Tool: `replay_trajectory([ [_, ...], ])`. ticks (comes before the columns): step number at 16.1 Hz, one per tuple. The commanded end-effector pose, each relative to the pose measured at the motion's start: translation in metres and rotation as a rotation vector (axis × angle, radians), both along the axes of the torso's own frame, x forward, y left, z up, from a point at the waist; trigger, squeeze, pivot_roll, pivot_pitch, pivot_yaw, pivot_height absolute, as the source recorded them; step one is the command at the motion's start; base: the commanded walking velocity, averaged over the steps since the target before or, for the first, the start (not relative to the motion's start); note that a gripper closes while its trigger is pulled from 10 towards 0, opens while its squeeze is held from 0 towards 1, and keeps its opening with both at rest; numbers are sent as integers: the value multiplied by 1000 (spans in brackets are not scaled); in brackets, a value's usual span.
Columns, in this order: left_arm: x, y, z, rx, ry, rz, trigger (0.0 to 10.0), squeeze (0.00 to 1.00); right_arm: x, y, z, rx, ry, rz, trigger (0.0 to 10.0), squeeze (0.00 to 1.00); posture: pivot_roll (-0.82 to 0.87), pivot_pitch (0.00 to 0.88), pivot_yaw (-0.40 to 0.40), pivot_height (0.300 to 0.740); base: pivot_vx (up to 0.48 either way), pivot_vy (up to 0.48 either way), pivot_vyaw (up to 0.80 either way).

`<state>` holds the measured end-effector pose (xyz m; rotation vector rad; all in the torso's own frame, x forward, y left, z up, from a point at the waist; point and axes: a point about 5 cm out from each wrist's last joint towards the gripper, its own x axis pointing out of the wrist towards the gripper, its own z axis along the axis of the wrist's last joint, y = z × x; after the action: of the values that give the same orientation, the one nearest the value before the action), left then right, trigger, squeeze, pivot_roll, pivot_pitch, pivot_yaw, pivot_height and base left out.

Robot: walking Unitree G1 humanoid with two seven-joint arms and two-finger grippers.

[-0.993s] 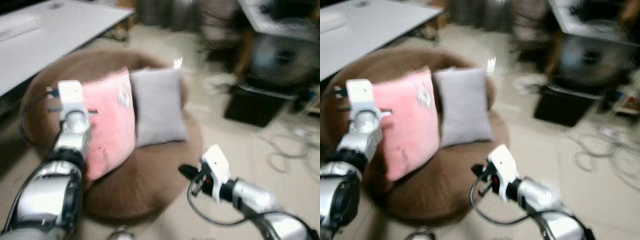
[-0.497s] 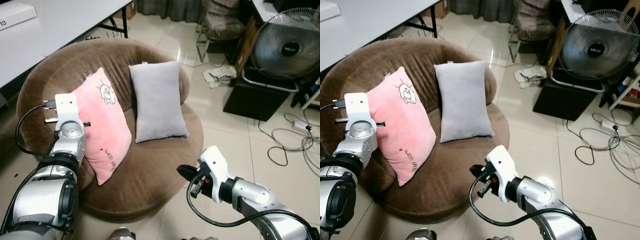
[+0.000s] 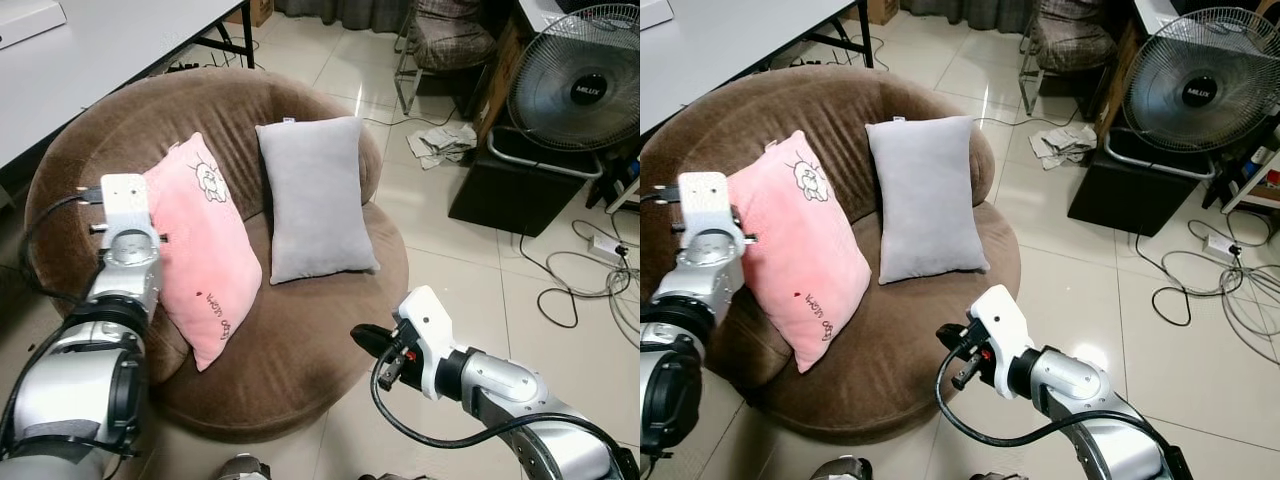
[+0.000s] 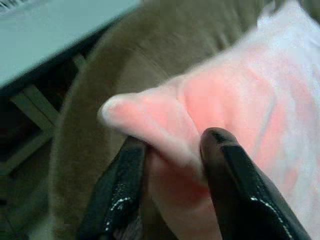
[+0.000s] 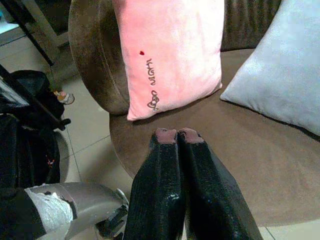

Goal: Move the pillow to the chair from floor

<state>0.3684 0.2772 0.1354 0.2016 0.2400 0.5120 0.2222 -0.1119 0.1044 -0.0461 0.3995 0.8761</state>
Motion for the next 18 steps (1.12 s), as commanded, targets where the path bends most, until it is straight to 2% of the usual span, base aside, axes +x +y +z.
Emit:
replay_trajectory([
  [1, 4, 3, 12, 20, -49, 12, 10000, 1000, 1, 0, -1, 6, 11, 13, 10000, 0, -3, 99, -44, 740, 0, 0, 0],
  [3, 8, 3, 27, -44, -168, 7, 10000, 0, 3, 1, 0, 7, 6, 15, 10000, 0, 0, 92, -42, 740, 0, 0, 0],
  [5, 11, 5, 46, -60, -295, -10, 10000, 0, 7, 2, 1, 8, -8, 12, 10000, 0, 3, 77, -40, 740, 0, 0, 0],
  [7, 12, 12, 76, 5, -429, -21, 10000, 0, 14, 3, 2, 3, -33, 4, 10000, 0, 8, 63, -43, 740, 0, 0, 0],
  [9, 14, 13, 95, 59, -493, -62, 10000, 0, 19, 3, 3, 0, -48, 3, 10000, 0, 14, 50, -47, 740, 0, 0, 0],
  [11, 16, 9, 109, 71, -541, -135, 10000, 0, 23, 3, 3, -4, -64, 1, 10000, 0, 18, 37, -49, 740, 0, 0, 0],
  [13, 19, -8, 120, 76, -578, -343, 10000, 0, 34, 2, 4, -22, -105, -32, 10000, 0, 31, 0, -45, 740, 0, 0, 0],
  [15, 19, -33, 109, -49, -576, -498, 10000, 0, 51, 3, 6, -27, -167, -122, 10000, 0, 44, 0, -40, 740, 0, 0, 0],
  [16, 16, -42, 104, -65, -571, -543, 10000, 0, 55, 3, 7, -24, -185, -155, 10000, 0, 50, 0, -32, 740, 0, 0, 0],
  [17, 5, -62, 82, -109, -537, -622, 10000, 0, 65, 2, 10, 4, -229, -258, 10000, 0, 55, 0, -18, 740, 0, 0, 0],
  [18, 1, -68, 73, -128, -514, -642, 10000, 0, 68, 1, 11, 10, -246, -290, 10000, 0, 55, 0, -18, 740, 0, 0, 0],
])
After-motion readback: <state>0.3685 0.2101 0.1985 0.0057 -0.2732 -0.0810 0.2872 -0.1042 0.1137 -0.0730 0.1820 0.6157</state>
